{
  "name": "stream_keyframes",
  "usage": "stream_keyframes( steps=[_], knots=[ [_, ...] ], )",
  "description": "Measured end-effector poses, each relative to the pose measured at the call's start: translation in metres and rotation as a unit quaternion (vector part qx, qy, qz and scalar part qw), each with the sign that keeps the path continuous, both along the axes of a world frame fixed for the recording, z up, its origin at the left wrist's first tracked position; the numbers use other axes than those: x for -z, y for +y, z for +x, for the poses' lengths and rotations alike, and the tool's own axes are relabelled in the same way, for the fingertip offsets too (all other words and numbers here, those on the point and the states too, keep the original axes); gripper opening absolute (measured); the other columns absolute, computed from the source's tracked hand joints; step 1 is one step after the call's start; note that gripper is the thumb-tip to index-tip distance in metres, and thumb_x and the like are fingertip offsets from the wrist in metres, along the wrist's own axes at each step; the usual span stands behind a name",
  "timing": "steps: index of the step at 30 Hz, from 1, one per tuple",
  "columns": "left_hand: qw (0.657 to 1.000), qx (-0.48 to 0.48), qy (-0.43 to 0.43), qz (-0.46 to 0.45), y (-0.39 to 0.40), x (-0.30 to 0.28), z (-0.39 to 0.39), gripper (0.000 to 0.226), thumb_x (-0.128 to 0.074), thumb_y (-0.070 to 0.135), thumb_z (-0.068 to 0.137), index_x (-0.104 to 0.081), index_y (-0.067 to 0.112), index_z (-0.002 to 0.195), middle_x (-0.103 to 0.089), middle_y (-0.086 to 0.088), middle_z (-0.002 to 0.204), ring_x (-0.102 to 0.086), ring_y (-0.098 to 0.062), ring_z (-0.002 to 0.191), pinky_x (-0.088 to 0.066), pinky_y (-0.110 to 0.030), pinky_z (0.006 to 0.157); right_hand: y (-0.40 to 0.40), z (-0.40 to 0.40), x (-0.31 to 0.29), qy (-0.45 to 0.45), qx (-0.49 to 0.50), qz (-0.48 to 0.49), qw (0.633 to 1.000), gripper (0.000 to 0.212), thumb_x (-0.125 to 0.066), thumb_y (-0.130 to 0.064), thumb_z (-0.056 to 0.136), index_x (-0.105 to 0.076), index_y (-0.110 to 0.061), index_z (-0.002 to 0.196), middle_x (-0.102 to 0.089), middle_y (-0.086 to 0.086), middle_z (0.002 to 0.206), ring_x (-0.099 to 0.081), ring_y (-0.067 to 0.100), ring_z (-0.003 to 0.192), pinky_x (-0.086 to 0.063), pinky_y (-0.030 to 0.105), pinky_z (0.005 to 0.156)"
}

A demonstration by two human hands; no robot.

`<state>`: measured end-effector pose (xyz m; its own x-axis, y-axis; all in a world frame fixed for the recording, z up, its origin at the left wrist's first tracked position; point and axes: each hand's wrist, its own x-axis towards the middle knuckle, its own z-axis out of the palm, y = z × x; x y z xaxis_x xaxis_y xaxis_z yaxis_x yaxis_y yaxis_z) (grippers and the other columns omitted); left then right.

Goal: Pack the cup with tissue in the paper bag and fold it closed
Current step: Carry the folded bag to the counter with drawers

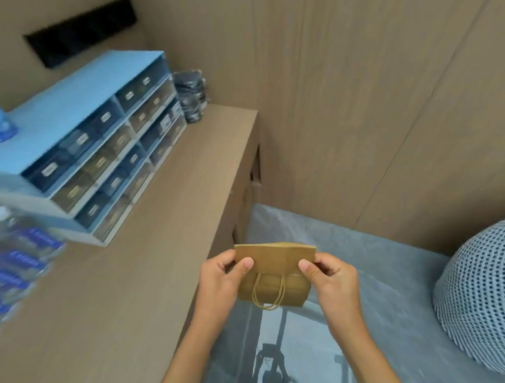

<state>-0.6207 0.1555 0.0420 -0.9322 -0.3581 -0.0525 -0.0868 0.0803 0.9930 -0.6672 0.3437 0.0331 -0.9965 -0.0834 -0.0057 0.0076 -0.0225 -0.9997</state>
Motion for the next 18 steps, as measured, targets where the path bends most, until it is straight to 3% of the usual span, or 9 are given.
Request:
stream_keyframes(
  steps=[3, 7, 12, 14, 18],
  knots=[
    [0.999, 0.015, -0.004, -0.034, 0.016, -0.001, -0.054, 0.011, -0.066, 0.019, 0.083, -0.076, 0.016, 0.085, -0.077, -0.008, 0.081, -0.067, -0.01, 0.071, -0.057, -0.034, 0.066, 0.022, -0.048, 0.001, -0.001, 0.022, 0.006, 1.0, 0.021, -0.069, -0.003, 0.084, -0.078, -0.022, 0.08, -0.077, 0.001, 0.074, -0.067, 0.005, 0.065, -0.053, 0.015, 0.06],
    [0.998, 0.034, -0.01, -0.046, 0.021, 0.0, -0.126, 0.032, -0.068, 0.03, 0.081, -0.068, -0.001, 0.084, -0.067, -0.028, 0.077, -0.057, -0.019, 0.071, -0.053, -0.059, 0.071, 0.03, -0.111, 0.005, 0.002, 0.042, 0.01, 0.999, 0.021, -0.069, -0.005, 0.084, -0.078, -0.024, 0.081, -0.077, 0.0, 0.074, -0.068, 0.007, 0.066, -0.055, 0.018, 0.062],
    [0.998, 0.053, -0.009, -0.038, 0.012, 0.01, -0.217, 0.031, -0.068, 0.036, 0.079, -0.072, 0.006, 0.085, -0.07, -0.024, 0.078, -0.06, -0.018, 0.071, -0.054, -0.056, 0.068, 0.022, -0.196, 0.007, 0.011, 0.053, 0.012, 0.998, 0.023, -0.068, -0.004, 0.085, -0.078, -0.026, 0.082, -0.078, -0.004, 0.076, -0.07, 0.004, 0.067, -0.052, 0.012, 0.061],
    [0.998, 0.056, -0.008, -0.035, 0.003, 0.015, -0.258, 0.035, -0.068, 0.038, 0.078, -0.07, 0.004, 0.084, -0.067, -0.031, 0.082, -0.058, -0.018, 0.07, -0.053, -0.051, 0.064, 0.015, -0.235, 0.008, 0.014, 0.053, 0.016, 0.998, 0.022, -0.068, -0.003, 0.085, -0.078, -0.022, 0.082, -0.078, -0.005, 0.076, -0.069, 0.003, 0.067, -0.051, 0.011, 0.061],
    [0.999, 0.042, -0.011, -0.021, -0.022, 0.019, -0.338, 0.032, -0.068, 0.036, 0.077, -0.072, 0.005, 0.084, -0.07, -0.028, 0.084, -0.061, -0.019, 0.071, -0.054, -0.059, 0.069, -0.011, -0.319, 0.005, 0.026, 0.042, 0.037, 0.998, 0.022, -0.068, -0.001, 0.084, -0.077, -0.02, 0.081, -0.077, -0.004, 0.075, -0.066, 0.002, 0.067, -0.049, 0.011, 0.061]
  ],
)
